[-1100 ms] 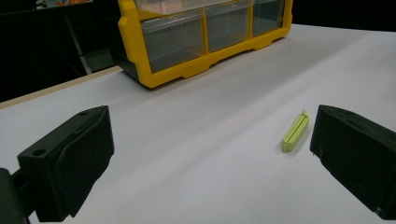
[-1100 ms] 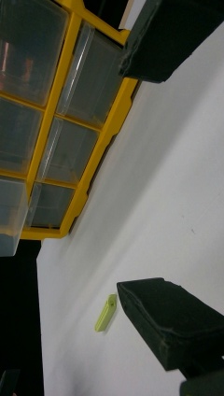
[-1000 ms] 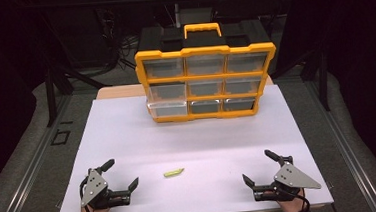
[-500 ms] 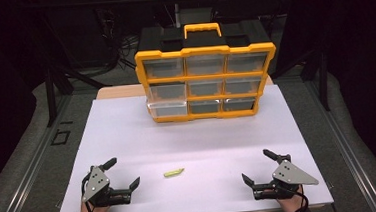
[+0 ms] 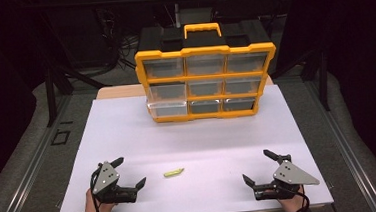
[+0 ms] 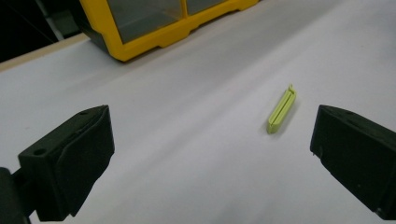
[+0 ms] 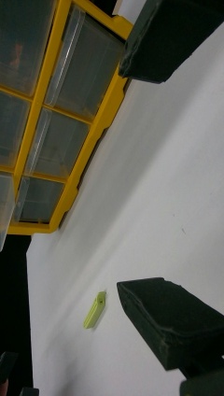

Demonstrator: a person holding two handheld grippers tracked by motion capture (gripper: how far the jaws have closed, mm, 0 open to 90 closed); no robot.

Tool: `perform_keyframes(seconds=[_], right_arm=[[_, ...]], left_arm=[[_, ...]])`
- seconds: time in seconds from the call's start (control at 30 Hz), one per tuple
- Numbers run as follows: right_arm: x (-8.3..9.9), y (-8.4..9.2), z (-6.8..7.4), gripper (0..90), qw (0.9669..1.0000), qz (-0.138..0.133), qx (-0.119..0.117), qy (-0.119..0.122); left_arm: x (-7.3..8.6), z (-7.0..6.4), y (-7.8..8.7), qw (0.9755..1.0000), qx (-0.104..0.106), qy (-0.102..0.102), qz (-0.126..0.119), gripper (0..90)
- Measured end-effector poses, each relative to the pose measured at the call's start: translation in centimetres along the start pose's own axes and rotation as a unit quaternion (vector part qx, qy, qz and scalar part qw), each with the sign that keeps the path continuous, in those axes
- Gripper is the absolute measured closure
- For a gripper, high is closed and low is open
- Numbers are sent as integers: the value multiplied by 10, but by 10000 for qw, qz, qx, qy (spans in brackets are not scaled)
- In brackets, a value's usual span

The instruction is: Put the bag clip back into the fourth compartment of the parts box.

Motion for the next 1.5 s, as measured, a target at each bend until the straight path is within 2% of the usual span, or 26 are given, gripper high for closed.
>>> perform_keyframes(seconds=[0.07, 0.2, 0.3, 0.4, 0.57, 0.77, 0.97, 1.27, 1.43, 1.5], right_arm=[[0, -2, 0, 0, 10000, 13, 2, 5], [-1, -3, 2, 0, 10000, 20, 3, 13], [-1, -5, 2, 0, 10000, 71, 43, 29], [0, -5, 1, 0, 9999, 77, 63, 50], [-2, -6, -1, 0, 9999, 57, 99, 34], [-1, -10, -1, 0, 10000, 90, 27, 16], [-1, -13, -2, 0, 9999, 124, -13, 24], [0, -14, -2, 0, 9998, 195, -37, 16], [0, -12, -3, 0, 9998, 203, -49, -4], [0, -11, -3, 0, 9998, 188, -44, -5]], left_arm=[[-2, -1, 0, 9999, 52, -15, 97, 0], [-3, -2, 1, 9999, 39, -68, 120, 0], [-7, -1, 0, 9997, 180, -32, 135, 0], [-9, -1, -1, 9996, 226, -47, 145, 0], [-15, -1, -9, 9991, 301, -92, 291, 0], [-18, 1, -15, 9985, 346, -87, 425, 0], [-27, 3, -22, 9982, 390, -72, 440, 0], [-36, 4, -30, 9971, 495, -236, 534, 0], [-40, 1, -34, 9948, 649, -361, 694, 1], [-41, 0, -35, 9946, 639, -404, 715, 1]])
Point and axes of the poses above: each handheld gripper's, and its own axes: y roughly backward along the jaws, x roughly out of its underside, z roughly to its left, the point moved 3 cm from there along -y, roughly forward along the jaws, and after that the axes turned 14 degrees about -y, right-handed, at the moved point
